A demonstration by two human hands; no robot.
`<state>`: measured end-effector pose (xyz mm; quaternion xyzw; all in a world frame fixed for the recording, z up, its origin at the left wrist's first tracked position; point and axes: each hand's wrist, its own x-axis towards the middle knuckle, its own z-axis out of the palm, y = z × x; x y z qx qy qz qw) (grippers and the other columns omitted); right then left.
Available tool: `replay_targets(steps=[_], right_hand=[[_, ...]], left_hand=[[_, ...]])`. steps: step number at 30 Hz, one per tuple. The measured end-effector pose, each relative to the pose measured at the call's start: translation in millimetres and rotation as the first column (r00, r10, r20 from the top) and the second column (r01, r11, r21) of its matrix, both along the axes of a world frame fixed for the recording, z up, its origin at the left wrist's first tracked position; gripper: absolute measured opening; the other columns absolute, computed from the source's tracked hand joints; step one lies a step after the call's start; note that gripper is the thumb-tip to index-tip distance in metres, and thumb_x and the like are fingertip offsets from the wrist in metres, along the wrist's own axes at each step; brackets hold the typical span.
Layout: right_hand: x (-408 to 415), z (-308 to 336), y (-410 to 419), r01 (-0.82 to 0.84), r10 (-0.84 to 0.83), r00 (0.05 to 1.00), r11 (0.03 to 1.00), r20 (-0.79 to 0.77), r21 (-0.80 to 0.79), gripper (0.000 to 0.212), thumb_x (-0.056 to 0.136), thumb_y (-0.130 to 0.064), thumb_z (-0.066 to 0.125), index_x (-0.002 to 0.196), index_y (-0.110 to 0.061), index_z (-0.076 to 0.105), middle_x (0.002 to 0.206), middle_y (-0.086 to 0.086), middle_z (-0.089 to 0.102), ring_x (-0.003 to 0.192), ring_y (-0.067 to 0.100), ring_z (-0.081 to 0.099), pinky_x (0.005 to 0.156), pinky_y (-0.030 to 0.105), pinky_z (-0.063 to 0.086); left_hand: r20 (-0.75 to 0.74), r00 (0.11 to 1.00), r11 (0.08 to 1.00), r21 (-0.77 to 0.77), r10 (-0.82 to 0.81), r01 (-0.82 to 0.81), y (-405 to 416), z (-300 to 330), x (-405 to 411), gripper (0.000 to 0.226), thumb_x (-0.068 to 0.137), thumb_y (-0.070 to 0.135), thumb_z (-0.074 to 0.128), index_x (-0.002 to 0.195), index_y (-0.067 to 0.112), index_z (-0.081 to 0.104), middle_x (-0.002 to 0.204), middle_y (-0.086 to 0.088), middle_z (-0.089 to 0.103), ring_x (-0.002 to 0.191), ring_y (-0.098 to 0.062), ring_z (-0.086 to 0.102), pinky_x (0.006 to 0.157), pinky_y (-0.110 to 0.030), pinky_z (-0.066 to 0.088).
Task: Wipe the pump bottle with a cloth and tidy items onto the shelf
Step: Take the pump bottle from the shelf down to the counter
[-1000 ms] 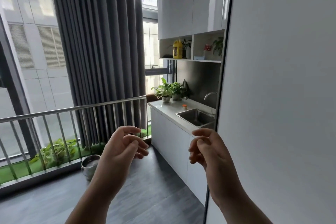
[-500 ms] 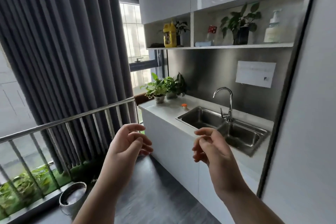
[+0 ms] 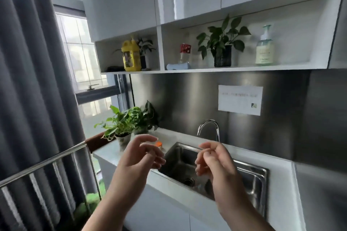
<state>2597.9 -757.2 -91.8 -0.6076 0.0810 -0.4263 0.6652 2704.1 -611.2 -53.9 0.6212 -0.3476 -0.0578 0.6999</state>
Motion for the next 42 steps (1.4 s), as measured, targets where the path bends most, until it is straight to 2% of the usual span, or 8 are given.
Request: replay_targets(steps=[7, 13, 19, 21, 24, 31, 37, 42], right_hand=[[90, 50, -100, 0.224, -0.223, 0.962, 0.975, 0.155, 0.01, 0.022, 0.078, -0.018, 0.049, 0.093, -0.009, 0.063, 0.063, 0.004, 0.062, 0.054, 0.018, 0.052, 0.052, 0.023, 0.048], [121, 95, -163, 0.48, -0.455, 0.869, 0.872, 0.196, -0.102, 0.027, 0.072, -0.014, 0.05, 0.095, -0.004, 0.062, 0.069, 0.011, 0.071, 0.062, 0.018, 0.065, 0.061, 0.028, 0.057], [139, 126, -195, 0.72, -0.694, 0.693, 0.678, 0.196, -0.147, 0.012, 0.087, -0.011, 0.055, 0.093, -0.013, 0.065, 0.084, 0.011, 0.073, 0.082, 0.022, 0.07, 0.081, 0.037, 0.057], [146, 136, -209, 0.782, -0.765, 0.624, 0.607, 0.162, -0.143, 0.02, 0.093, 0.003, 0.051, 0.093, -0.012, 0.064, 0.084, 0.012, 0.072, 0.086, 0.023, 0.07, 0.083, 0.037, 0.056], [154, 152, -233, 0.842, -0.848, 0.522, 0.497, 0.088, -0.208, 0.025, 0.09, 0.002, 0.054, 0.092, -0.021, 0.065, 0.091, 0.005, 0.072, 0.091, 0.017, 0.069, 0.088, 0.036, 0.055], [151, 194, -318, 0.854, -0.938, 0.347, 0.316, -0.001, -0.414, 0.025, 0.09, -0.004, 0.058, 0.107, -0.022, 0.057, 0.104, -0.012, 0.062, 0.098, 0.001, 0.06, 0.069, 0.007, 0.046], [133, 212, -415, 0.852, -0.943, 0.332, 0.313, -0.03, -0.42, 0.035, 0.087, -0.01, 0.065, 0.117, -0.021, 0.052, 0.116, -0.006, 0.058, 0.11, 0.011, 0.057, 0.1, 0.026, 0.046], [117, 214, -478, 0.761, -0.88, 0.423, 0.473, -0.213, -0.444, 0.064, 0.084, -0.024, 0.071, 0.14, -0.014, 0.039, 0.142, 0.006, 0.049, 0.13, 0.017, 0.047, 0.103, 0.025, 0.037]], left_hand=[[0.092, 0.961, 0.963, -0.04, -0.261, 0.265, -126, 45, 103, 0.024, 0.079, 0.001, 0.05, 0.101, 0.007, 0.058, 0.079, -0.01, 0.072, 0.069, -0.022, 0.07, 0.061, -0.028, 0.056], [0.324, 0.843, 0.897, 0.042, -0.428, 0.44, -213, 85, 167, 0.036, 0.077, 0.005, 0.047, 0.091, 0.034, 0.062, 0.088, -0.002, 0.074, 0.082, -0.02, 0.073, 0.078, -0.044, 0.055], [0.421, 0.679, 0.774, 0.095, -0.601, 0.626, -284, 131, 212, 0.031, 0.083, 0.006, 0.052, 0.093, 0.034, 0.06, 0.101, 0.009, 0.071, 0.096, -0.007, 0.069, 0.089, -0.039, 0.055], [0.449, 0.633, 0.75, 0.139, -0.63, 0.647, -313, 142, 224, 0.029, 0.09, 0.004, 0.053, 0.1, 0.031, 0.058, 0.104, 0.013, 0.069, 0.103, -0.001, 0.065, 0.094, -0.033, 0.052], [0.49, 0.612, 0.754, 0.156, -0.62, 0.638, -351, 156, 229, 0.025, 0.093, 0.009, 0.054, 0.105, 0.031, 0.053, 0.114, 0.014, 0.062, 0.109, 0.0, 0.059, 0.094, -0.024, 0.048], [0.529, 0.62, 0.787, 0.163, -0.579, 0.596, -440, 181, 223, 0.041, 0.092, 0.019, 0.061, 0.128, 0.023, 0.043, 0.126, 0.01, 0.051, 0.117, -0.008, 0.05, 0.104, -0.032, 0.046], [0.5, 0.648, 0.802, 0.186, -0.575, 0.568, -523, 199, 202, 0.065, 0.085, 0.025, 0.071, 0.139, 0.018, 0.035, 0.136, -0.004, 0.05, 0.119, -0.014, 0.05, 0.105, -0.032, 0.043], [0.43, 0.669, 0.794, 0.291, -0.607, 0.534, -578, 206, 177, 0.078, 0.083, 0.036, 0.071, 0.145, 0.017, 0.028, 0.146, -0.008, 0.044, 0.13, -0.021, 0.048, 0.101, -0.03, 0.04]])
